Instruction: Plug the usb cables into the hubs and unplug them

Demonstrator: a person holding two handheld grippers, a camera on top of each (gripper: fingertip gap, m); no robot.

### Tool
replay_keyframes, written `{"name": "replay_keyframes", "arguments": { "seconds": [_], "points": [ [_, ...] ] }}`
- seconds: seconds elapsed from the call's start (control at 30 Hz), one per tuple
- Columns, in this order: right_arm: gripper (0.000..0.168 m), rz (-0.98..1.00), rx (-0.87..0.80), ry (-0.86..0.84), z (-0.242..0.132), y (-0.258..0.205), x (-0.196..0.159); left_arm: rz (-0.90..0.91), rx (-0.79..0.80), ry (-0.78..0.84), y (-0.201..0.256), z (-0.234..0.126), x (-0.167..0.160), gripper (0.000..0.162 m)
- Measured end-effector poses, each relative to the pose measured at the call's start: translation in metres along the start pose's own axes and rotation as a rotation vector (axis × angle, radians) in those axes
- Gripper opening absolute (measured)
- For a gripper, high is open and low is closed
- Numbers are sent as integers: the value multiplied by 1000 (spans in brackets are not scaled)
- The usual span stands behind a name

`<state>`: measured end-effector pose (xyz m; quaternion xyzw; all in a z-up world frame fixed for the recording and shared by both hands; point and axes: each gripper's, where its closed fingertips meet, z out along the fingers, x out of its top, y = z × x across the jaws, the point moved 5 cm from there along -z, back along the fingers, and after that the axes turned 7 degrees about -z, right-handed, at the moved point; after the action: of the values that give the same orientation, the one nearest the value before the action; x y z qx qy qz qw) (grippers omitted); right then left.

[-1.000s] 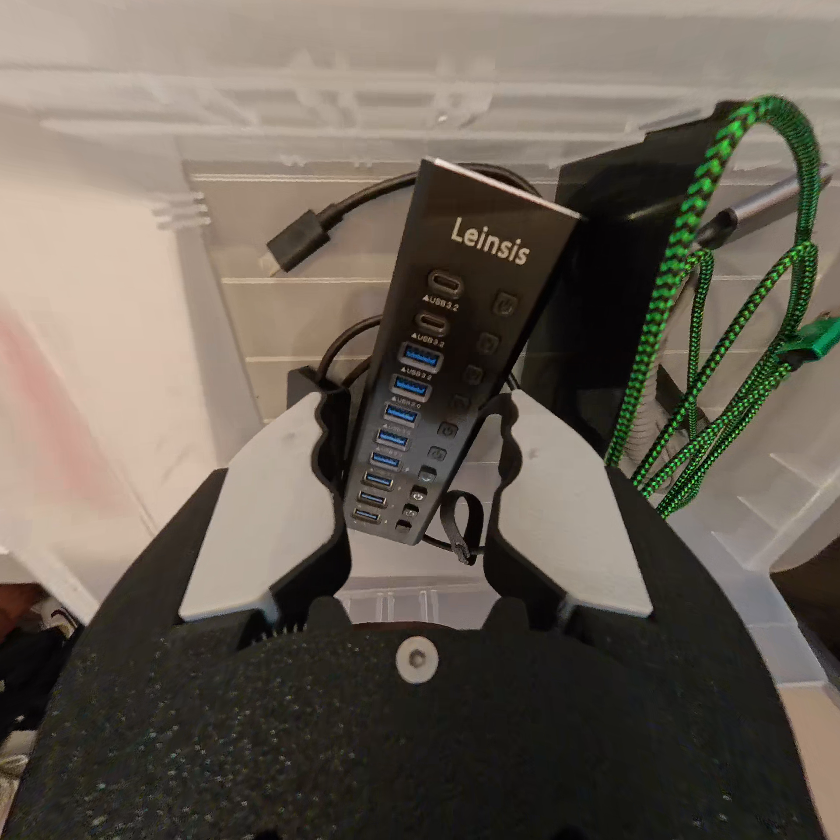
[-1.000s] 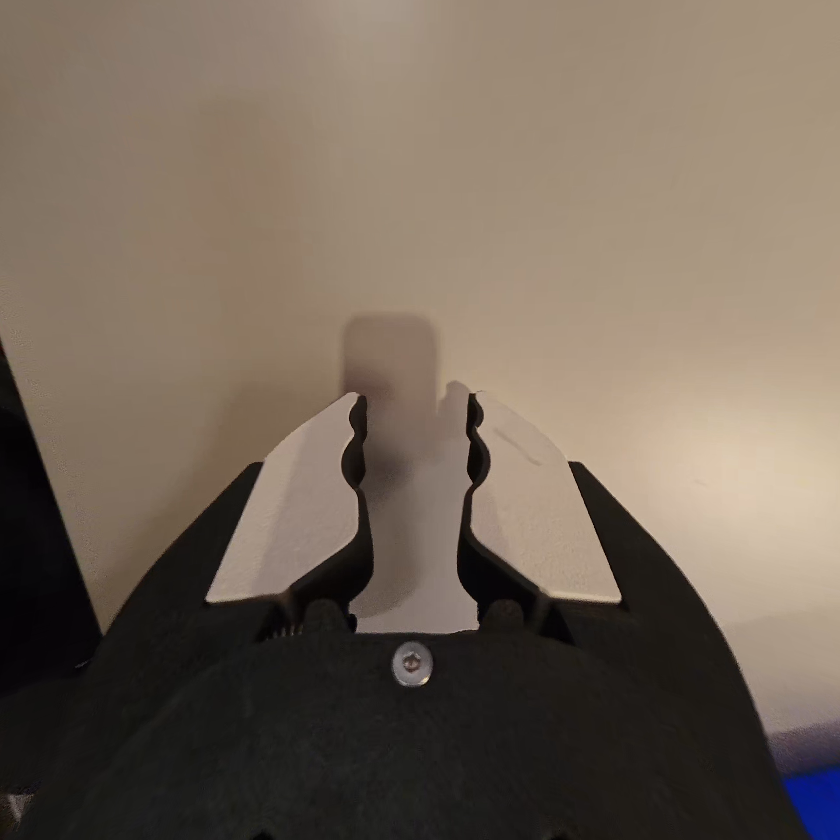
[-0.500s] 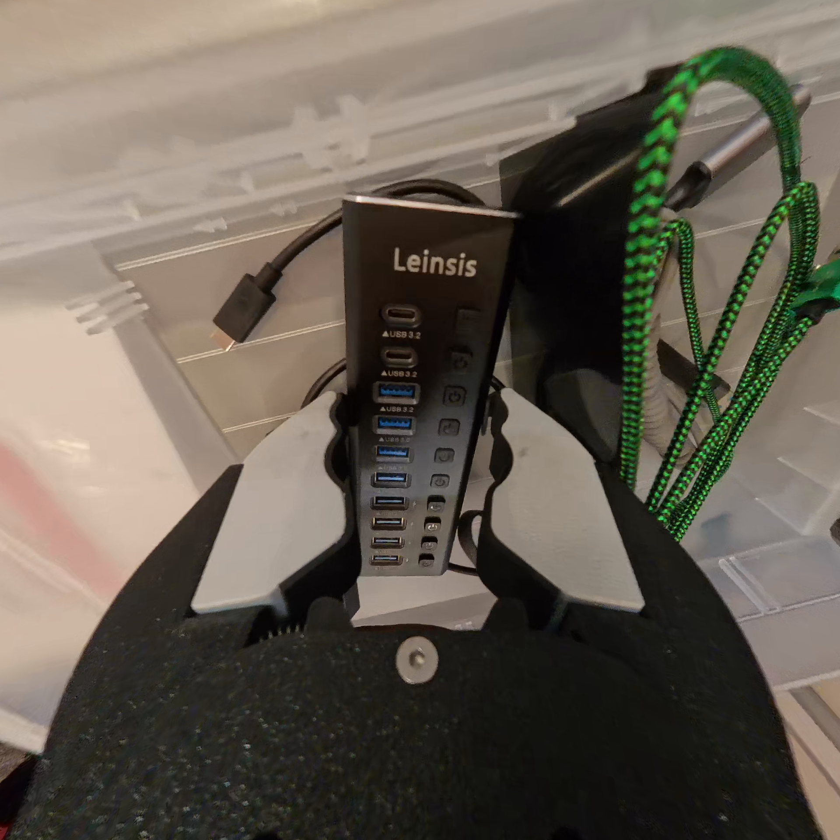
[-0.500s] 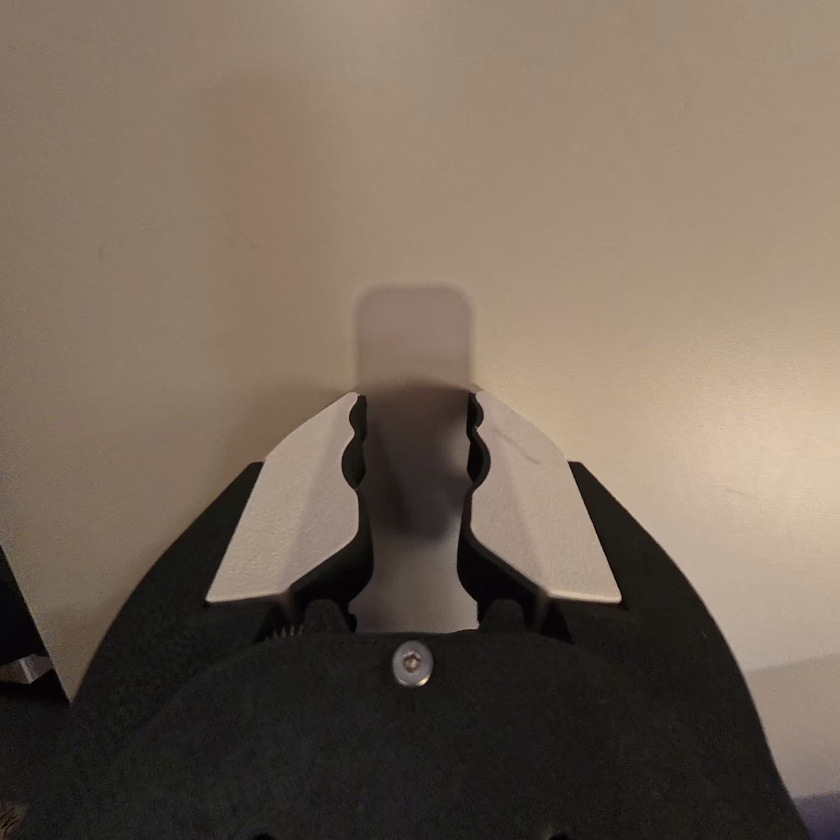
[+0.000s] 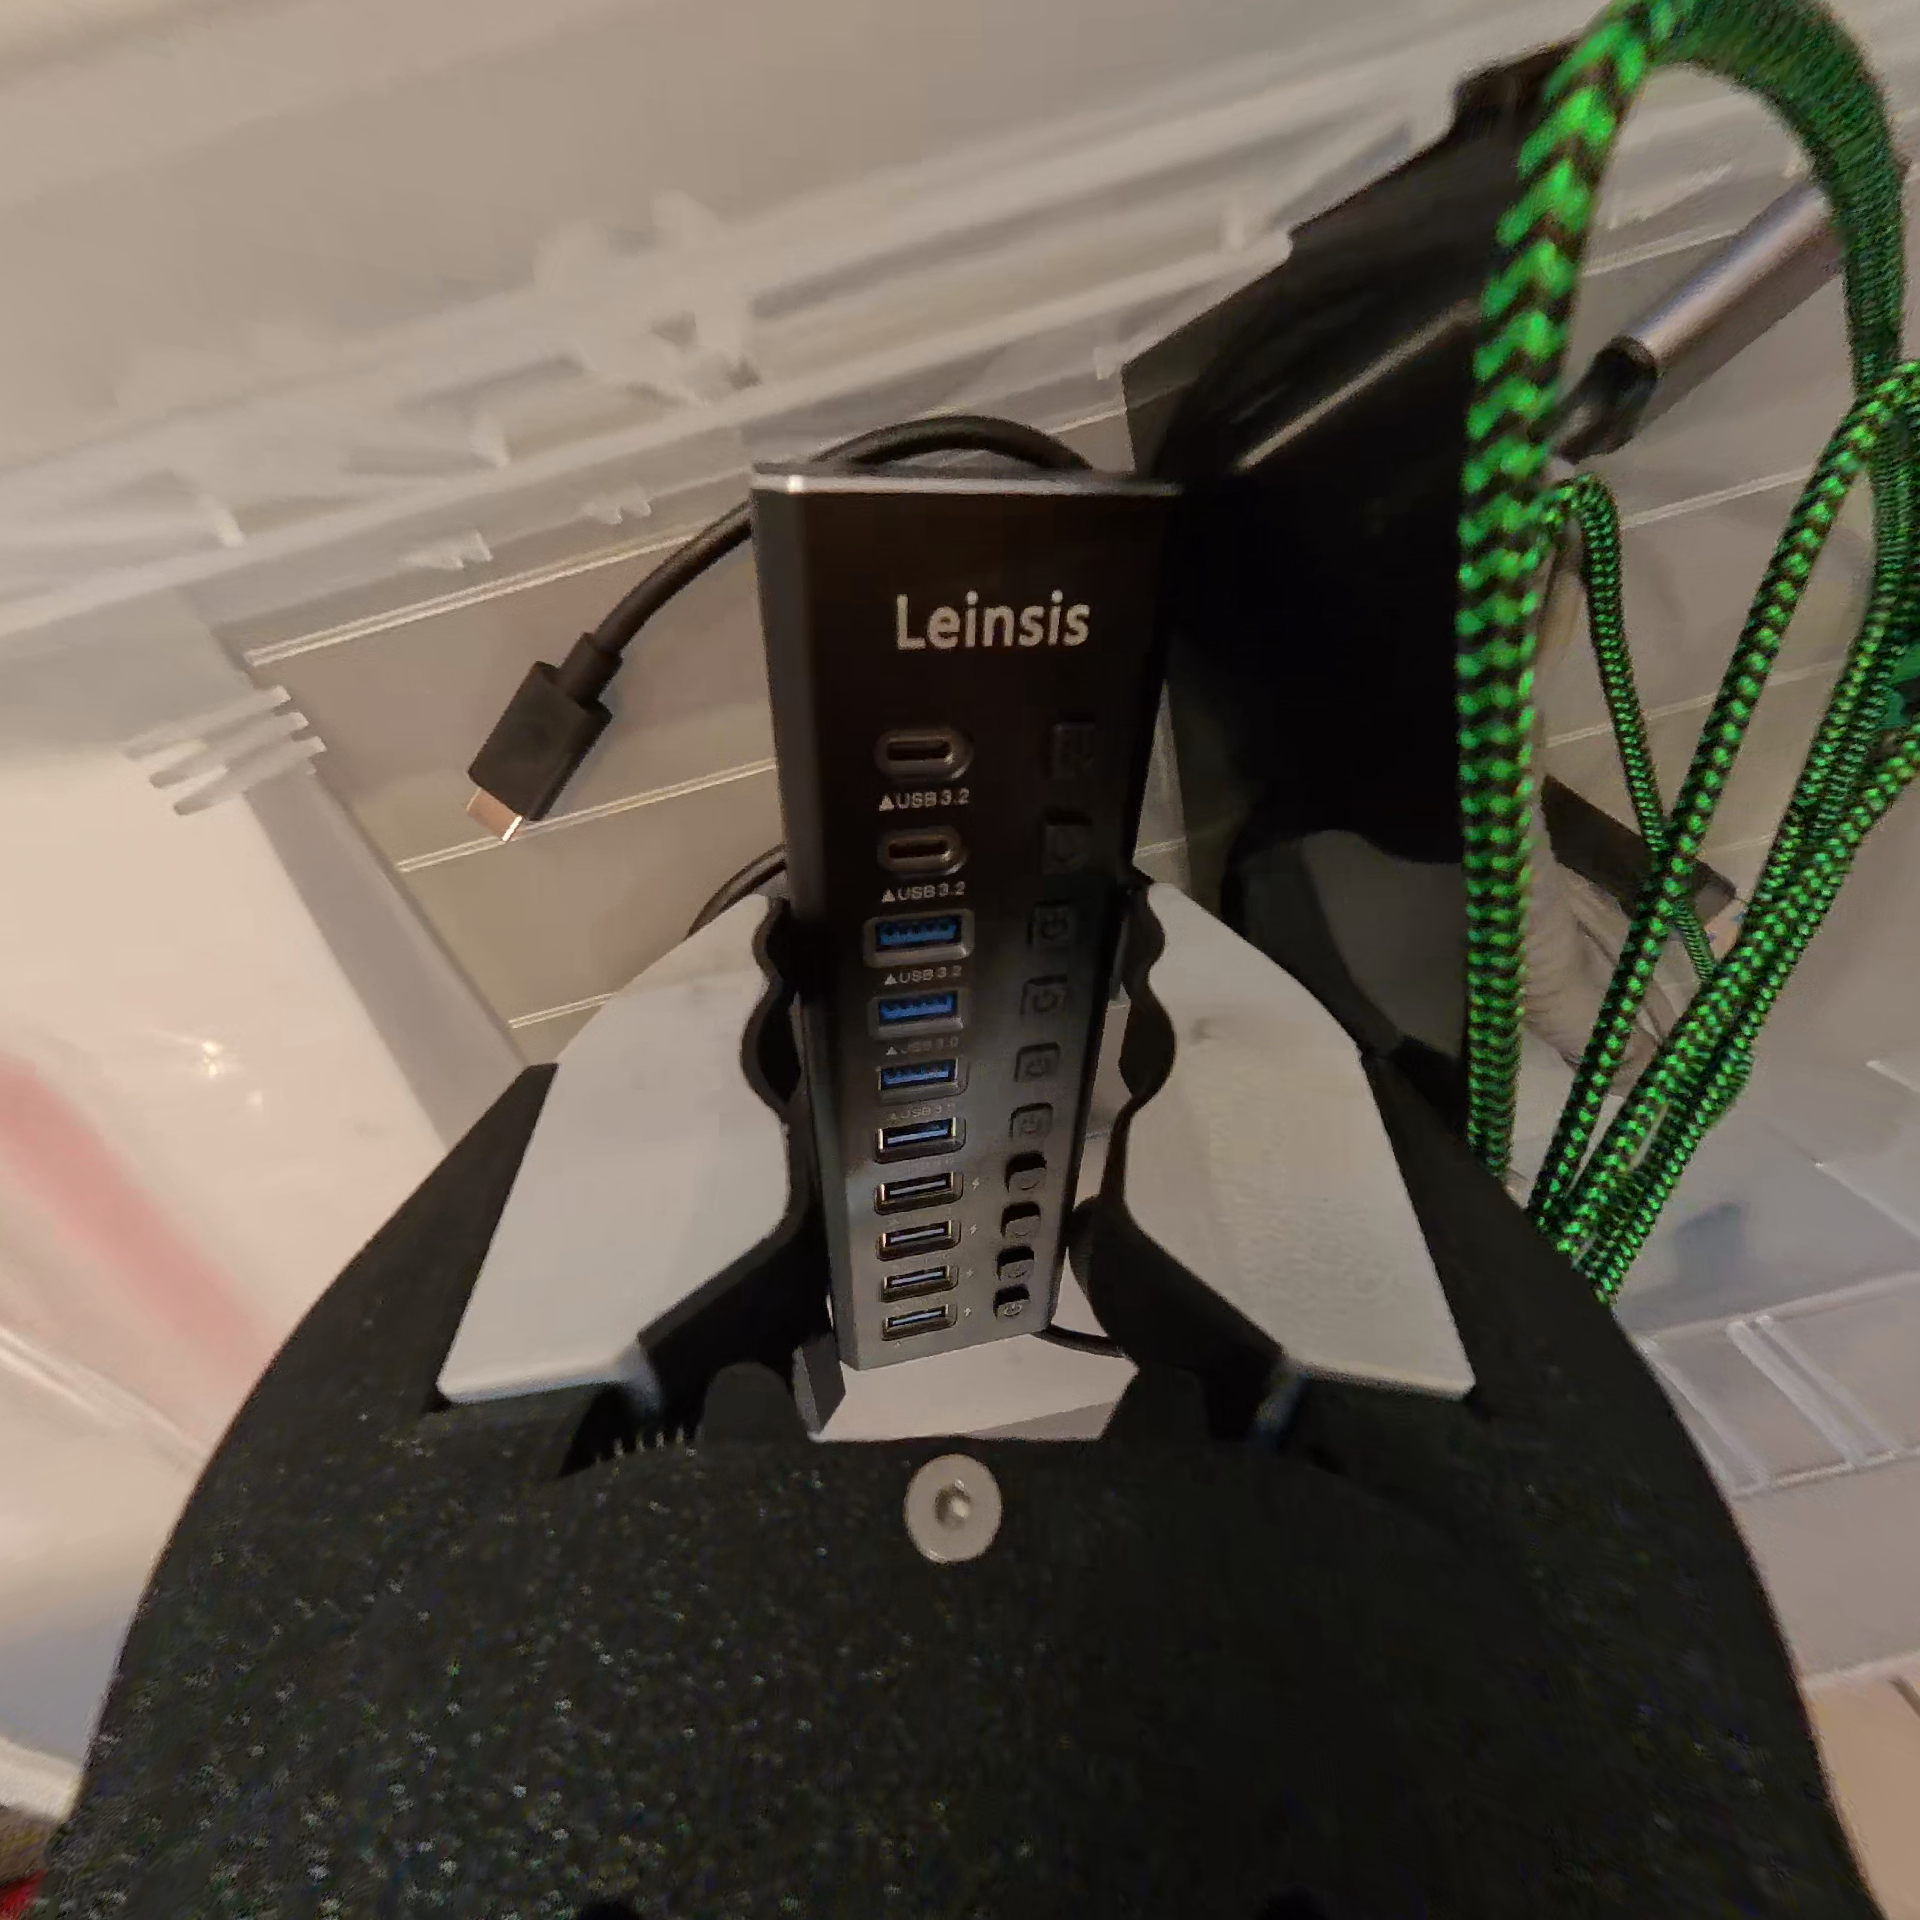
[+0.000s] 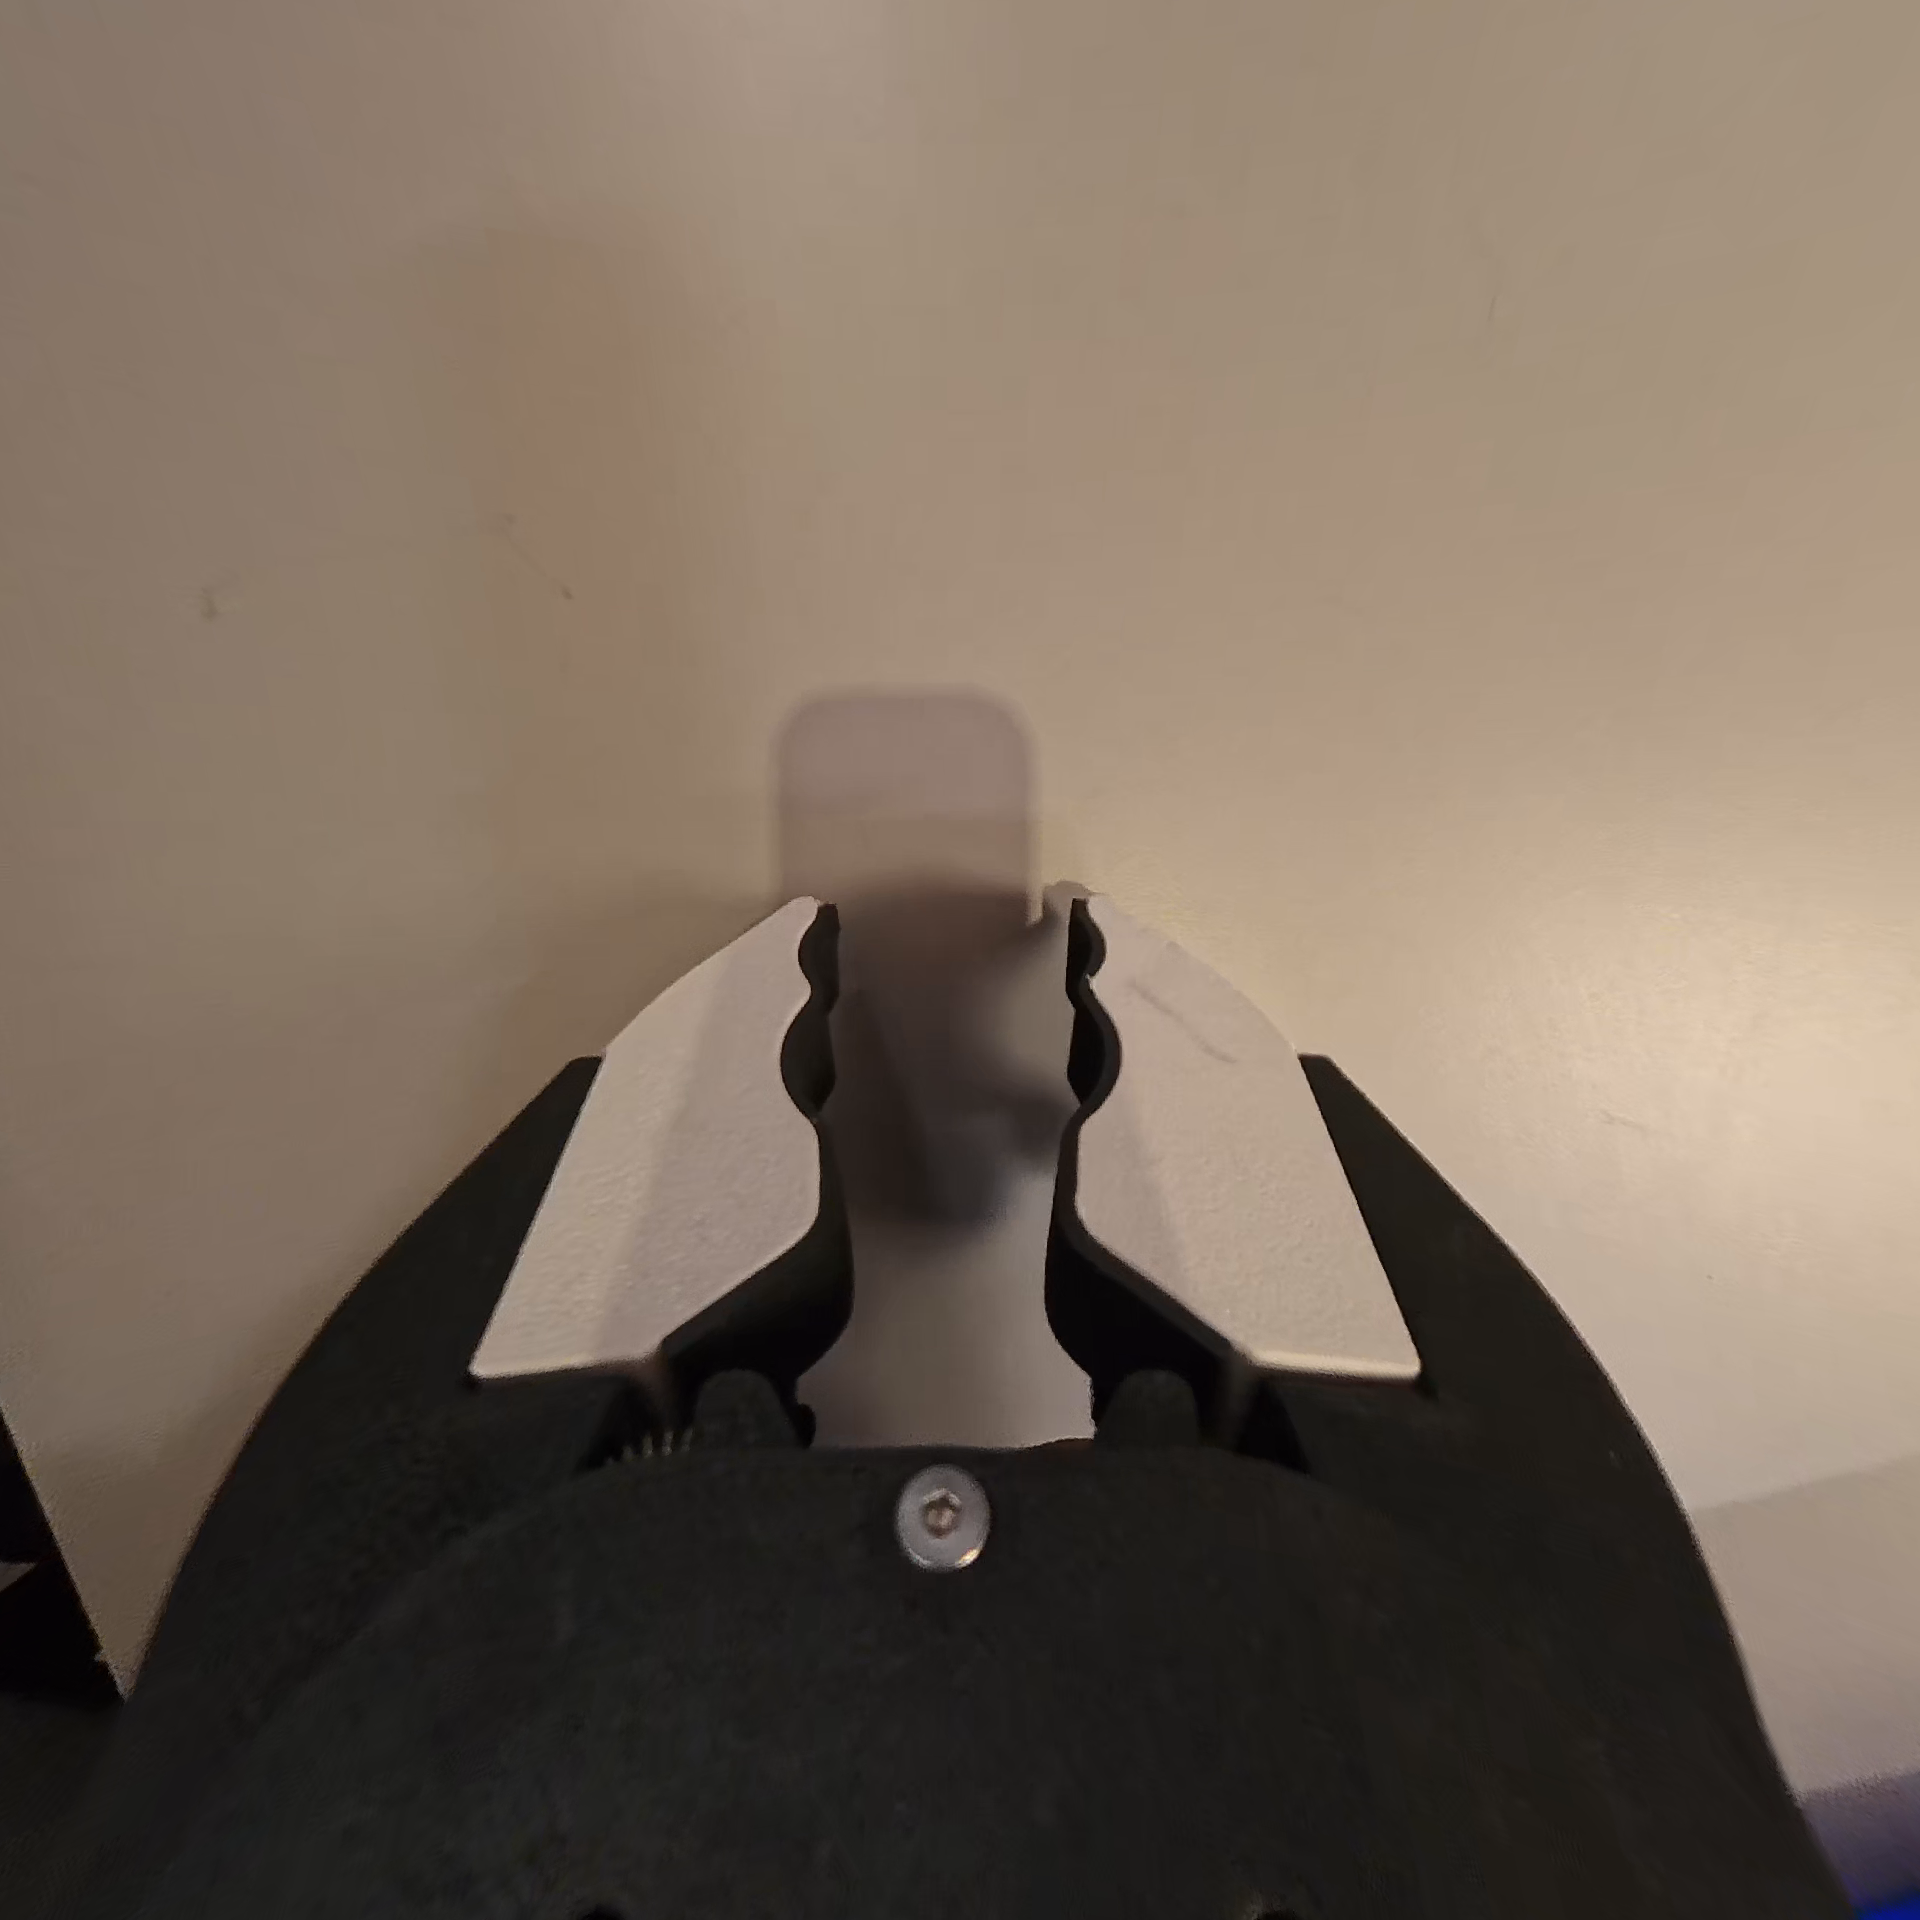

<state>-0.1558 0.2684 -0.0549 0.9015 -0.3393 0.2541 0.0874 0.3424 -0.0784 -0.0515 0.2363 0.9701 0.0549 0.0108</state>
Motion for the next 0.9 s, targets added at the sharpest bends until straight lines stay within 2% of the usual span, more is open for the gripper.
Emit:
{"name": "replay_keyframes", "arguments": {
  "seconds": [0.13, 0.23, 0.37, 0.57, 0.63, 0.73, 0.9],
  "points": [
    [41, 0, 1, 9, 3, 1, -2, -62, 66, 65, -3, -8, -3, 61],
    [41, -3, 3, 19, 0, -1, -2, -114, 143, 152, -6, -28, -5, 60],
    [41, 10, -13, 44, -6, 4, -4, -158, 297, 279, -7, -73, -2, 60],
    [41, 46, -34, 130, -8, 9, -7, -130, 470, 521, 3, -150, 36, 60],
    [41, 51, -38, 159, -8, 8, -8, -105, 497, 572, 8, -169, 57, 60],
    [41, 55, -55, 210, -10, 11, -7, -28, 456, 631, 17, -182, 108, 60],
    [41, 68, -71, 315, -11, 15, -2, 177, 260, 659, 27, -157, 213, 60]
  ]
}}
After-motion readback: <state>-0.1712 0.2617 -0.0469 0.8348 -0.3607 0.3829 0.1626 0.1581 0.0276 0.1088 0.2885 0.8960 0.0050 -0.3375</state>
